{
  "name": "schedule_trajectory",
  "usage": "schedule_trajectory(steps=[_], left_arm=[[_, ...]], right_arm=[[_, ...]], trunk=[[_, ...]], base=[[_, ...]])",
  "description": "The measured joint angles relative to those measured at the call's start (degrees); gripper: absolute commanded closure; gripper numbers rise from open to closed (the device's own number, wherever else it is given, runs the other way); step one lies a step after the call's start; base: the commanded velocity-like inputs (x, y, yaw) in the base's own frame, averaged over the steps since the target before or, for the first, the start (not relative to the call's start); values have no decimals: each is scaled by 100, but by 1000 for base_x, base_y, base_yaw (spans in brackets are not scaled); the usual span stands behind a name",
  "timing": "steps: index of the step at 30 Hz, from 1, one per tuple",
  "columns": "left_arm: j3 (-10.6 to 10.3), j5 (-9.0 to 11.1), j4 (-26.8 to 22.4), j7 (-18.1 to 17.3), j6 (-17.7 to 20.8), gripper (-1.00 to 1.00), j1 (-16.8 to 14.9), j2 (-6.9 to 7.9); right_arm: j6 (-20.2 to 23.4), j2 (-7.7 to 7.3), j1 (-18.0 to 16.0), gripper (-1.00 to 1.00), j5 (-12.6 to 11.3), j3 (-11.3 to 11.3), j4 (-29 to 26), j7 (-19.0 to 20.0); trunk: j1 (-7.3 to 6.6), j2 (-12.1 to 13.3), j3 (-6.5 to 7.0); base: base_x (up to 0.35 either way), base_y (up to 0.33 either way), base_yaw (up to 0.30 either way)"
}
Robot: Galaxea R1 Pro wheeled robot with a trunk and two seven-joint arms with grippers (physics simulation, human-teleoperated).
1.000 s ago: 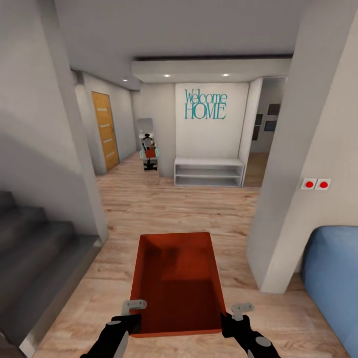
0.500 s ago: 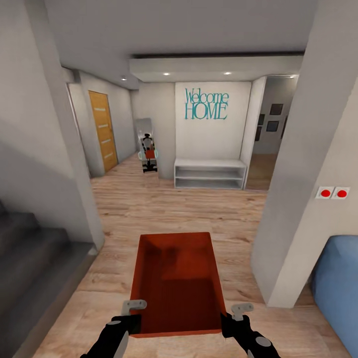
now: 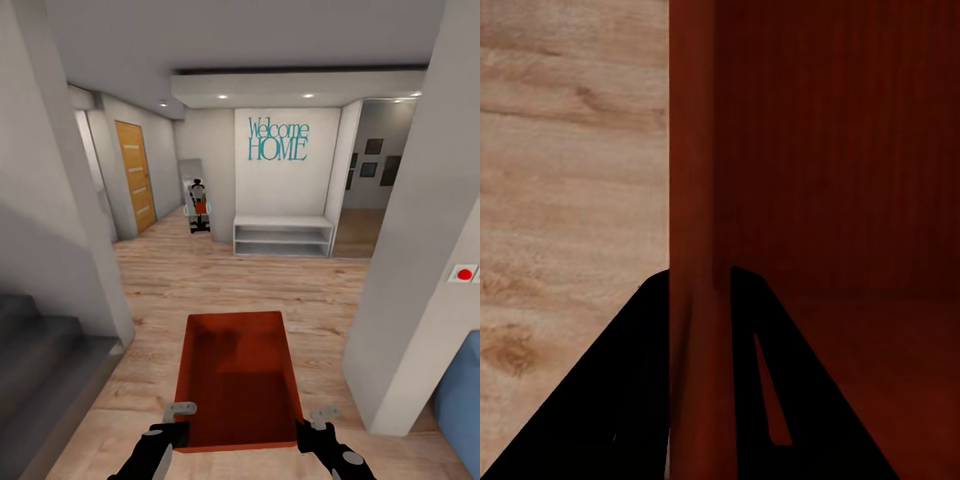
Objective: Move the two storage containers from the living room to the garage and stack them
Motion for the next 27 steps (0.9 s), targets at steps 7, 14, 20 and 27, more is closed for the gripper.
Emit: schedule_trajectory(steps=[7, 14, 20, 27], left_arm=[[0, 0, 0, 0, 0, 100, 0, 0], [0, 0, -2, 0, 1, 100, 1, 1], [0, 0, -2, 0, 1, 100, 1, 1], [0, 0, -2, 0, 1, 100, 1, 1]], right_arm=[[0, 0, 0, 100, 0, 0, 0, 0], [0, 0, -1, 100, 0, 1, 1, 0], [0, 0, -1, 100, 0, 1, 1, 0], [0, 0, -1, 100, 0, 1, 1, 0]], trunk=[[0, 0, 0], [0, 0, 0], [0, 0, 0], [0, 0, 0]], base=[[324, 0, 1], [324, 0, 215], [324, 0, 281], [324, 0, 266]])
